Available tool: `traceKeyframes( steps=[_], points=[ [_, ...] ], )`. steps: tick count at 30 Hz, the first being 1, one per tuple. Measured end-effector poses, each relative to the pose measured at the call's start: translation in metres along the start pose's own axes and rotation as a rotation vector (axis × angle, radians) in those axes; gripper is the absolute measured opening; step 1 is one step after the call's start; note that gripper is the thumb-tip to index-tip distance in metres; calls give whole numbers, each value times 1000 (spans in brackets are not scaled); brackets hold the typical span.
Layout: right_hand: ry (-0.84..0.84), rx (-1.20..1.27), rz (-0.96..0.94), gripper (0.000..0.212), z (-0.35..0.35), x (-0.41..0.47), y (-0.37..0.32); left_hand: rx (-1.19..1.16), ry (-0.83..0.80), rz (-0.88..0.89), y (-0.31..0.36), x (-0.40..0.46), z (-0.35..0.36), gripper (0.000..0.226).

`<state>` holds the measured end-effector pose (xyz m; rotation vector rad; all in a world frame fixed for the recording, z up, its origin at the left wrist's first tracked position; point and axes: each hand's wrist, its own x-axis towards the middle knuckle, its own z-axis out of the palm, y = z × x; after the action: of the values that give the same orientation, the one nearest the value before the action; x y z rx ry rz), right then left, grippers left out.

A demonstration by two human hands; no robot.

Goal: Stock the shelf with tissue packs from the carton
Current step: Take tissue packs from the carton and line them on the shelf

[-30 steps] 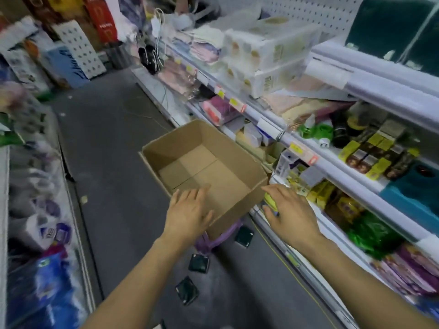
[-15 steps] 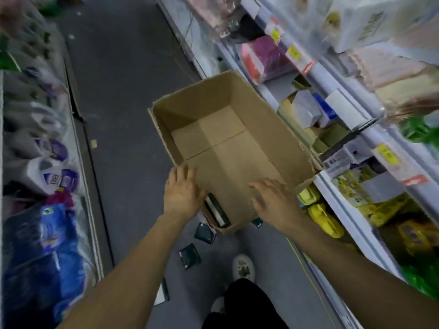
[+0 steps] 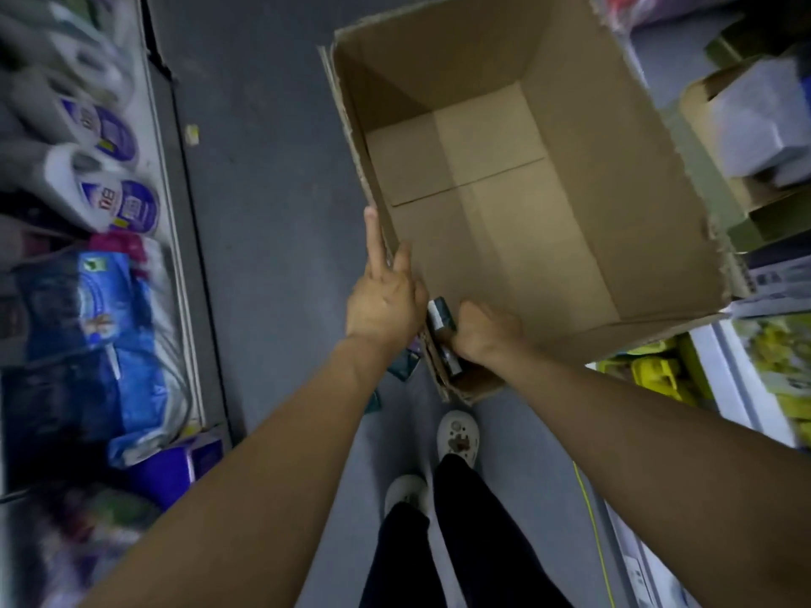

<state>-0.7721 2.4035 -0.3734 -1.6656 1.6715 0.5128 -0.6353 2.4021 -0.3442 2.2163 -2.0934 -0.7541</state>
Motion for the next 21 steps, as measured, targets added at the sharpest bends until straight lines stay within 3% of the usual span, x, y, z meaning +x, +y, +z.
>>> traceKeyframes(
  steps=[3,9,12,16,21],
  points=[
    [-30,-74,11,22,6,9,-1,-9,6,20,-2,0,1,53],
    [-1,2,78,24,9,19,4,-22,20,31,-2,-3,-1,46],
    [50,235,159,27,-5,12,21,3,3,50,-2,-5,-8,45],
    [115,805,256,24,-31,-12,45,84,-133,9,6,-13,-23,66],
    [132,1181,293,20,-65,-78,60,179,-197,393,31,-54,-40,100]
  ],
)
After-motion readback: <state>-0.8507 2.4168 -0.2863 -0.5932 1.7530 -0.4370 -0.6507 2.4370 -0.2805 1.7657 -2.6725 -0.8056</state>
